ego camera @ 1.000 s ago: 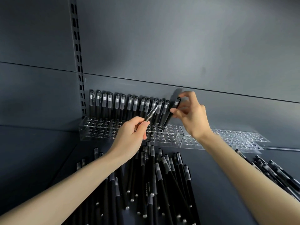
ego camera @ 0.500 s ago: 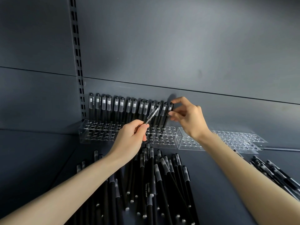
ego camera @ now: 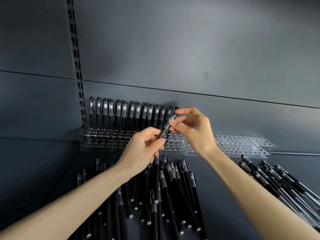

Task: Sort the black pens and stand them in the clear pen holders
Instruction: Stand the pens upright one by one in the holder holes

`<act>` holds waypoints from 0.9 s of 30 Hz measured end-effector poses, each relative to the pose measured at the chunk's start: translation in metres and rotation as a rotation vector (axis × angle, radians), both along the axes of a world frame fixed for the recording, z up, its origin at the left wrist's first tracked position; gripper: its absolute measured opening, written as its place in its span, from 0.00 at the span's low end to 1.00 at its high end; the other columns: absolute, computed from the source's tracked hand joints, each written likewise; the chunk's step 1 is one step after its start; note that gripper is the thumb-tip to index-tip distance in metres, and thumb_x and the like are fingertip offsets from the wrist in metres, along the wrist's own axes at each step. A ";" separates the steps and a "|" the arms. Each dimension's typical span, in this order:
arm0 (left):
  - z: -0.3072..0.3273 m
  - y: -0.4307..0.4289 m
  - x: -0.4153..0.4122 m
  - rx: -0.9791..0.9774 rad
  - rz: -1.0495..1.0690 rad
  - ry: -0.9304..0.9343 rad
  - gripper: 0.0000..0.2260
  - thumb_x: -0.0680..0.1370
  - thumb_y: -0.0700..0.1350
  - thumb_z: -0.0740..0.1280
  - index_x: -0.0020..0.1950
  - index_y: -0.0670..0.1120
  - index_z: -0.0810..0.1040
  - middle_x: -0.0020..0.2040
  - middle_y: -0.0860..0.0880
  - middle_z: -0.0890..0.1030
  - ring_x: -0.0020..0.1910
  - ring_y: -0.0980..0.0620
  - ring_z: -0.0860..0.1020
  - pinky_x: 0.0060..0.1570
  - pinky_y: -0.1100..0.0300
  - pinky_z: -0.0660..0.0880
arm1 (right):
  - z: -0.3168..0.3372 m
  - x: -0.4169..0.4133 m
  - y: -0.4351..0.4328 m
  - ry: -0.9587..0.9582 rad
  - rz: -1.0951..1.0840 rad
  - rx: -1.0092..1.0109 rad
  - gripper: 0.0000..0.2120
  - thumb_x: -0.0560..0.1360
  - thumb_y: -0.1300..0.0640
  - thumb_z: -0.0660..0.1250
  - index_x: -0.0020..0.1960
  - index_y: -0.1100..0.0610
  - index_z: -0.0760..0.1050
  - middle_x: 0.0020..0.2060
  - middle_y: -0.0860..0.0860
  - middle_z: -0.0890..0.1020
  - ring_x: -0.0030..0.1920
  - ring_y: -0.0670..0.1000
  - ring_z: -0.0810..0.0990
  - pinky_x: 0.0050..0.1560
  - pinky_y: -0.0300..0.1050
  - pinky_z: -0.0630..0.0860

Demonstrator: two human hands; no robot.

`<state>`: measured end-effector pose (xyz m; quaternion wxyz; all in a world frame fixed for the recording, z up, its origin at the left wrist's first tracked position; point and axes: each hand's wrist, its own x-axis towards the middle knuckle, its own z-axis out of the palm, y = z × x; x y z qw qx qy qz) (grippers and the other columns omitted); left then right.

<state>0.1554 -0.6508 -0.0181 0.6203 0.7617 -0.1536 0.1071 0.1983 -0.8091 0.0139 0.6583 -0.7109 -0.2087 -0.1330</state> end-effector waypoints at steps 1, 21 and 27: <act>0.000 0.000 -0.001 0.000 -0.006 0.001 0.05 0.78 0.39 0.66 0.52 0.45 0.78 0.34 0.50 0.79 0.30 0.56 0.74 0.29 0.62 0.73 | -0.001 -0.001 -0.001 0.009 0.010 0.010 0.11 0.71 0.67 0.71 0.49 0.59 0.73 0.29 0.47 0.81 0.34 0.48 0.81 0.43 0.45 0.81; -0.023 0.014 0.010 1.119 0.202 -0.171 0.39 0.69 0.64 0.29 0.76 0.55 0.56 0.73 0.54 0.56 0.72 0.52 0.51 0.72 0.45 0.41 | 0.019 0.032 -0.021 -0.374 -0.461 -0.265 0.11 0.73 0.61 0.71 0.53 0.56 0.75 0.36 0.42 0.77 0.37 0.44 0.78 0.41 0.30 0.72; -0.022 0.014 0.010 1.140 0.185 -0.138 0.26 0.81 0.61 0.41 0.76 0.55 0.55 0.74 0.53 0.55 0.73 0.51 0.51 0.73 0.44 0.42 | 0.007 0.041 -0.020 -0.338 -0.432 -0.411 0.10 0.73 0.61 0.72 0.53 0.58 0.76 0.37 0.46 0.80 0.38 0.45 0.78 0.44 0.33 0.74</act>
